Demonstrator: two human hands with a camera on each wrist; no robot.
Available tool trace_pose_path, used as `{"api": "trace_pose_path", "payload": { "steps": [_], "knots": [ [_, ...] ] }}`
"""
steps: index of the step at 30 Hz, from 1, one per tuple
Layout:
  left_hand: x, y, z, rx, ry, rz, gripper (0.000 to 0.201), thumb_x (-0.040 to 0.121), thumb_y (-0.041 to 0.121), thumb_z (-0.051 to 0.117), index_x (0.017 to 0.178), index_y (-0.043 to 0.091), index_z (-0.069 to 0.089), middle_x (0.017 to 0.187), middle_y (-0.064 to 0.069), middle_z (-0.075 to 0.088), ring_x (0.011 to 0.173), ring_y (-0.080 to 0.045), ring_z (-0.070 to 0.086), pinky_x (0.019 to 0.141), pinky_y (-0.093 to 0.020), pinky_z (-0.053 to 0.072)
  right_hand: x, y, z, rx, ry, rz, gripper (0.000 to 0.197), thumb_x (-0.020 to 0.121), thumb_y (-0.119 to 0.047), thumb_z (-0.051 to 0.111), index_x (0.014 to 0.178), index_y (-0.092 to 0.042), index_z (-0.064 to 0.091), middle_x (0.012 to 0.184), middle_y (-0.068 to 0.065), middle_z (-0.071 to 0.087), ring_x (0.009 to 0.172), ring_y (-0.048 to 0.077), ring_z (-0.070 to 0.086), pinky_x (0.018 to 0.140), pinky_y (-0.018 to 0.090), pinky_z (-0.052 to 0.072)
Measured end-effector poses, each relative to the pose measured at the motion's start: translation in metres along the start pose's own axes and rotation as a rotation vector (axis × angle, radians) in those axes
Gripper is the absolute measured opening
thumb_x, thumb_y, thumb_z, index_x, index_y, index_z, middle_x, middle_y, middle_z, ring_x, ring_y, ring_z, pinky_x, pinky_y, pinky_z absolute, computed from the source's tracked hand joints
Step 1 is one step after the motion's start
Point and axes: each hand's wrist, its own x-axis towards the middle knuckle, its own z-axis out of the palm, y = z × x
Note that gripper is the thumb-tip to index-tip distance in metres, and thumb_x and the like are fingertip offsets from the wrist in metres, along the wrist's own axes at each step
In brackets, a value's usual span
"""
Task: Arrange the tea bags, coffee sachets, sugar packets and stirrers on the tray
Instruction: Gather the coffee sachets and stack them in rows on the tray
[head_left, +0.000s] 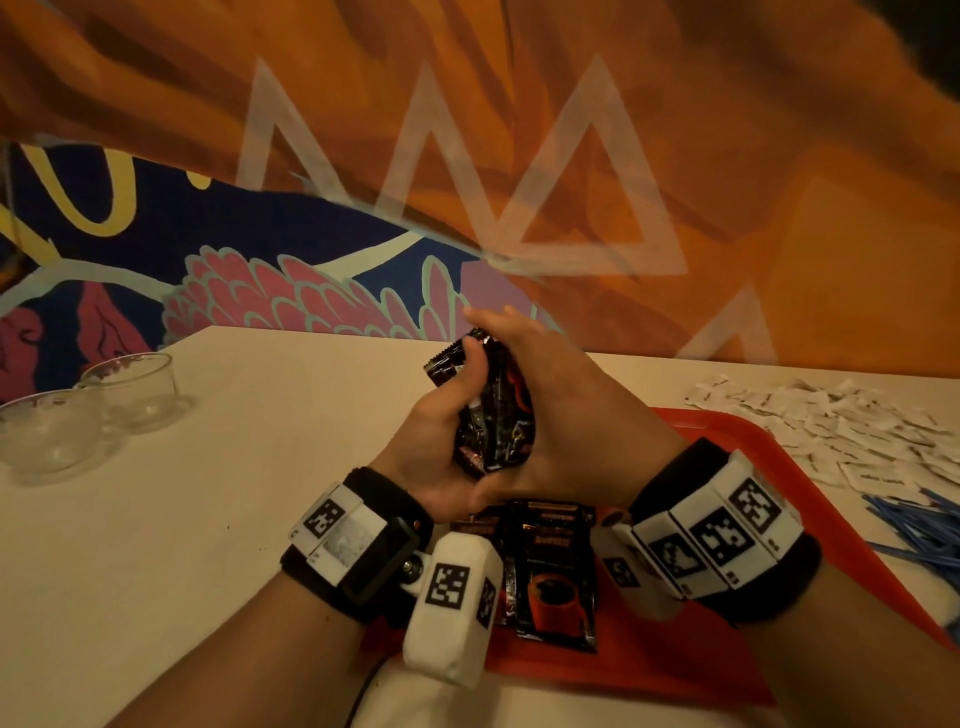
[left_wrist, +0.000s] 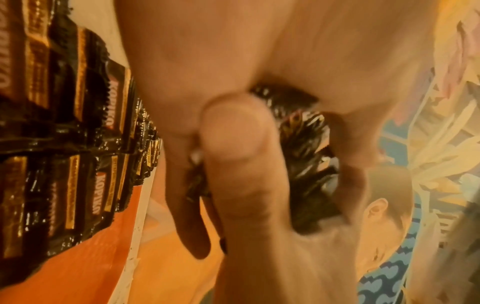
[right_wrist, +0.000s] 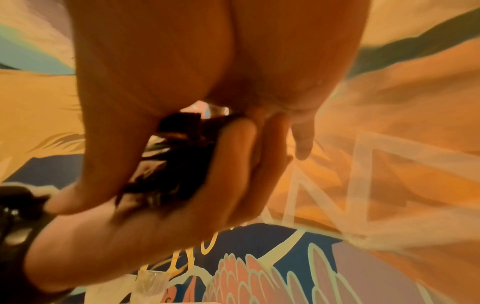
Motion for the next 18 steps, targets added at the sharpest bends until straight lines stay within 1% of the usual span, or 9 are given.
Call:
{"api": "trace_pose_path", "payload": {
  "steps": [2, 3, 4, 6, 8, 10, 12, 14, 18],
  "knots": [
    [0.002, 0.0, 0.004, 0.025, 0.026, -0.046, 0.073, 0.073, 0.064, 0.063, 0.13, 0.017, 0.066, 0.134, -0.014, 0.063, 0.125, -0.03, 0.06, 0.108, -0.045, 0.045, 0.0, 0.0, 0.0, -0.073, -0.036, -0.018, 0.138, 0.043, -0.059, 0.091, 0.154, -0.029, 0.014, 0.162, -0.004, 0.015, 0.152, 0.017, 0.008, 0.123, 0.043, 0.018],
    [0.003, 0.0, 0.006, 0.04, 0.04, -0.079, 0.08, 0.072, 0.069, 0.06, 0.134, 0.019, 0.063, 0.137, -0.013, 0.061, 0.128, -0.031, 0.057, 0.109, -0.046, 0.042, 0.0, 0.001, 0.0, -0.084, -0.054, -0.017, 0.139, 0.042, -0.058, 0.092, 0.154, -0.029, 0.015, 0.161, -0.004, 0.017, 0.152, 0.018, 0.01, 0.123, 0.043, 0.018],
    [0.003, -0.001, 0.007, 0.047, 0.057, -0.1, 0.084, 0.072, 0.072, 0.057, 0.136, 0.019, 0.061, 0.137, -0.013, 0.061, 0.129, -0.031, 0.056, 0.109, -0.046, 0.042, 0.0, 0.002, -0.001, -0.085, -0.064, -0.02, 0.137, 0.042, -0.056, 0.093, 0.153, -0.03, 0.016, 0.158, -0.003, 0.024, 0.15, 0.02, 0.017, 0.121, 0.045, 0.023],
    [0.003, -0.001, 0.006, 0.023, 0.09, -0.099, 0.085, 0.076, 0.074, 0.051, 0.137, 0.016, 0.06, 0.132, -0.015, 0.063, 0.128, -0.032, 0.057, 0.106, -0.044, 0.044, -0.001, 0.006, -0.003, -0.092, -0.064, -0.013, 0.13, 0.047, -0.052, 0.093, 0.15, -0.031, 0.018, 0.144, -0.002, 0.042, 0.136, 0.022, 0.039, 0.112, 0.046, 0.037],
    [0.001, -0.002, 0.007, -0.03, 0.088, -0.093, 0.087, 0.079, 0.076, 0.049, 0.137, 0.011, 0.059, 0.129, -0.016, 0.063, 0.123, -0.033, 0.06, 0.104, -0.044, 0.045, -0.002, 0.009, -0.005, -0.109, -0.061, 0.008, 0.124, 0.055, -0.049, 0.09, 0.152, -0.031, 0.015, 0.135, 0.0, 0.047, 0.124, 0.021, 0.047, 0.103, 0.043, 0.043],
    [0.002, -0.002, 0.007, -0.034, 0.094, -0.074, 0.087, 0.08, 0.076, 0.047, 0.132, 0.008, 0.062, 0.126, -0.017, 0.065, 0.117, -0.034, 0.063, 0.103, -0.044, 0.046, -0.002, 0.012, -0.007, -0.112, -0.054, 0.022, 0.123, 0.06, -0.048, 0.088, 0.154, -0.03, 0.011, 0.137, 0.002, 0.046, 0.126, 0.022, 0.046, 0.104, 0.043, 0.043],
    [0.005, -0.003, 0.007, -0.01, 0.127, -0.036, 0.081, 0.082, 0.074, 0.045, 0.127, 0.01, 0.067, 0.122, -0.016, 0.067, 0.114, -0.032, 0.066, 0.099, -0.042, 0.05, -0.003, 0.011, -0.007, -0.095, -0.078, 0.039, 0.132, 0.054, -0.051, 0.091, 0.155, -0.029, 0.009, 0.145, 0.001, 0.041, 0.132, 0.02, 0.041, 0.11, 0.041, 0.038],
    [0.008, -0.005, 0.006, 0.031, 0.163, -0.006, 0.077, 0.083, 0.072, 0.044, 0.128, 0.013, 0.066, 0.125, -0.015, 0.067, 0.119, -0.031, 0.064, 0.101, -0.043, 0.049, -0.003, 0.009, -0.004, -0.069, -0.101, 0.053, 0.138, 0.048, -0.054, 0.093, 0.155, -0.029, 0.01, 0.147, -0.002, 0.037, 0.134, 0.016, 0.037, 0.112, 0.036, 0.036],
    [0.007, -0.002, 0.001, 0.035, 0.164, 0.01, 0.075, 0.086, 0.067, 0.047, 0.133, 0.01, 0.061, 0.126, -0.017, 0.065, 0.121, -0.031, 0.063, 0.102, -0.043, 0.049, -0.001, 0.009, 0.002, 0.067, -0.086, 0.072, 0.124, 0.058, -0.045, 0.088, 0.154, -0.033, 0.01, 0.147, -0.005, 0.039, 0.134, 0.012, 0.038, 0.11, 0.04, 0.04]
  ]
}}
